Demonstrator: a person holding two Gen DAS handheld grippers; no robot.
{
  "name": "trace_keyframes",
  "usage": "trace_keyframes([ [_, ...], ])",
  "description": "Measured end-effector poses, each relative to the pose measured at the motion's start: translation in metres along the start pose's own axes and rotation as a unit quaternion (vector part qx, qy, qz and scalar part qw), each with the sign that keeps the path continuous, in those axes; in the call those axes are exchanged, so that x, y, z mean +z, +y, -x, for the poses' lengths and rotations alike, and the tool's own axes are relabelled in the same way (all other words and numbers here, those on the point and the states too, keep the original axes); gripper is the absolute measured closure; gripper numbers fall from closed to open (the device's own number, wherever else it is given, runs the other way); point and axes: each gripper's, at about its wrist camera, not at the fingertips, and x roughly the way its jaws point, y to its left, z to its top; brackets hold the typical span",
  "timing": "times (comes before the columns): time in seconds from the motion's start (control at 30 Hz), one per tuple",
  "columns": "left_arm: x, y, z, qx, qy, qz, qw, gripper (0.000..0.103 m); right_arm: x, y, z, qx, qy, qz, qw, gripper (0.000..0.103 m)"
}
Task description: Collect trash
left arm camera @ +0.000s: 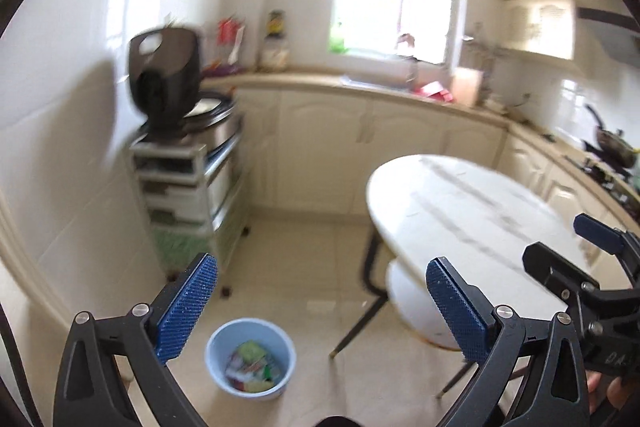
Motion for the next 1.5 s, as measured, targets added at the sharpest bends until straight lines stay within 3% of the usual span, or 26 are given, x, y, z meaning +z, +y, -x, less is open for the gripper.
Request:
trace_keyframes([
  [0.1, -0.005, -0.031, 0.043, -0.022, -0.025, -0.029, 0.999, 0.001, 0.001, -0.015, 0.041, -0.028, -0.03, -0.005, 0.999, 0.0],
  [0.3, -0.016, -0.058, 0.118, -0.042, -0.067, -0.061, 0.995, 0.001, 0.005, -0.043, 0.109, -0.055, -0.076, -0.032, 0.995, 0.0],
  [0.63, -0.043, -0.083, 0.224, -0.028, -0.161, -0.085, 0.9829, 0.001, 0.015, -0.061, 0.196, -0.109, -0.151, -0.048, 0.981, 0.0],
  [0.83, -0.071, -0.092, 0.273, -0.024, -0.202, -0.094, 0.9745, 0.001, 0.017, -0.061, 0.222, -0.12, -0.179, -0.054, 0.975, 0.0],
  [1.03, -0.098, -0.075, 0.247, -0.031, -0.209, -0.094, 0.9729, 0.001, 0.011, -0.06, 0.234, -0.124, -0.187, -0.055, 0.973, 0.0],
  [1.5, -0.073, -0.073, 0.219, -0.032, -0.204, -0.091, 0.9742, 0.001, 0.003, -0.061, 0.234, -0.128, -0.182, -0.058, 0.973, 0.0],
])
